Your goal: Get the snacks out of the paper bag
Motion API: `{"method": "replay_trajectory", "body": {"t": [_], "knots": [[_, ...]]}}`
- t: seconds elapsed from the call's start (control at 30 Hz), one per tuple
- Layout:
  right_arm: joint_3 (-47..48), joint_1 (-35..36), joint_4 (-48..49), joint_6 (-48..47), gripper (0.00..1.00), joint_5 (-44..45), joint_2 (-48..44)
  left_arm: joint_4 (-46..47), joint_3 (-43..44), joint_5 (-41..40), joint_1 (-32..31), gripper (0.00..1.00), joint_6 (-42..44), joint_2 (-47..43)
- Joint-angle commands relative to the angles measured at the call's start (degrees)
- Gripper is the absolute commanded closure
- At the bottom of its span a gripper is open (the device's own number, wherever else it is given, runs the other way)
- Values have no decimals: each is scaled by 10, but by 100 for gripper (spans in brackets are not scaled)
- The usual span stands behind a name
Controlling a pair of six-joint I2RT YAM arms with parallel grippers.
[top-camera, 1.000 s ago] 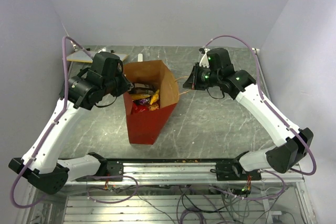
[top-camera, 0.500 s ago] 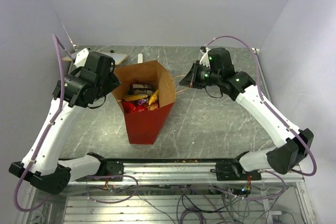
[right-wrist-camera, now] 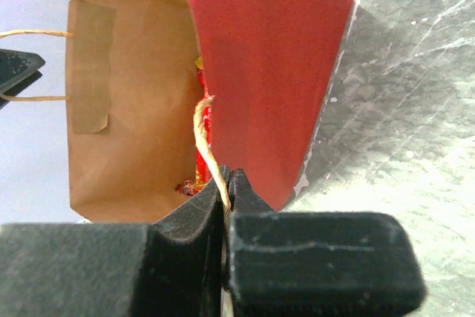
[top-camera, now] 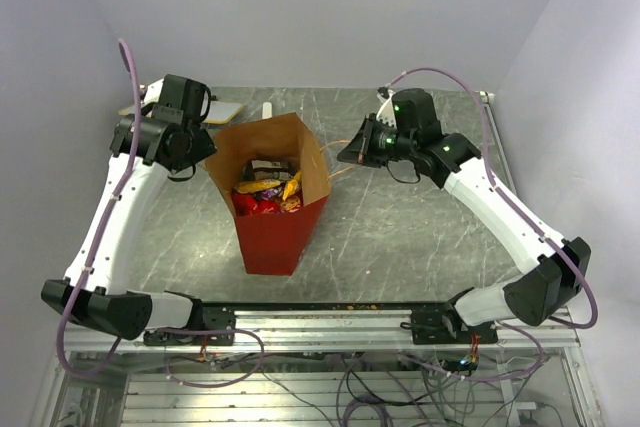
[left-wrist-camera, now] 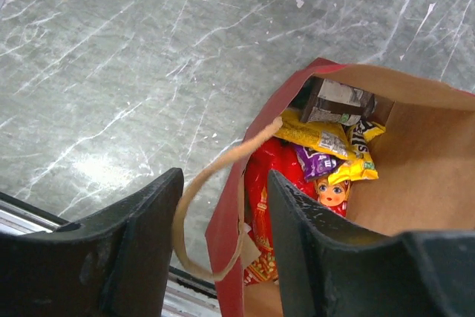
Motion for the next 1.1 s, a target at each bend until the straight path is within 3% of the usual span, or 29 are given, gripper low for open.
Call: {"method": "replay_trajectory", "body": {"t": [0.0,0.13,0.23,0.47,0.5,0.6,0.67,0.73,0.9,1.07], "knots": [[11,-3,5,-12,100,-9,9,29,25,20,20,43,41,12],[22,-3,-9,-33,100,5,13,45,25,45,30,53,49,18],[45,-4,-27,-41,82,22,22,42,17,50,32,60,50,15],[55,-6,-21,-43,69,1,38,58,7,55,38,73,64,6],[58,-7,-22,-45,68,-2,40,57,14,54,39,79,66,10],[71,-9,-31,-46,79,-20,45,48,34,55,40,92,71,20],[79,-9,-33,-52,92,-32,45,54,45,57,41,93,77,25],[79,-8,-23,-65,100,-59,45,59,62,54,41,93,81,29],[96,13,11,-79,100,-138,84,73,159,45,45,93,103,58],[132,70,69,-50,100,-143,133,81,252,25,48,93,138,88]]}}
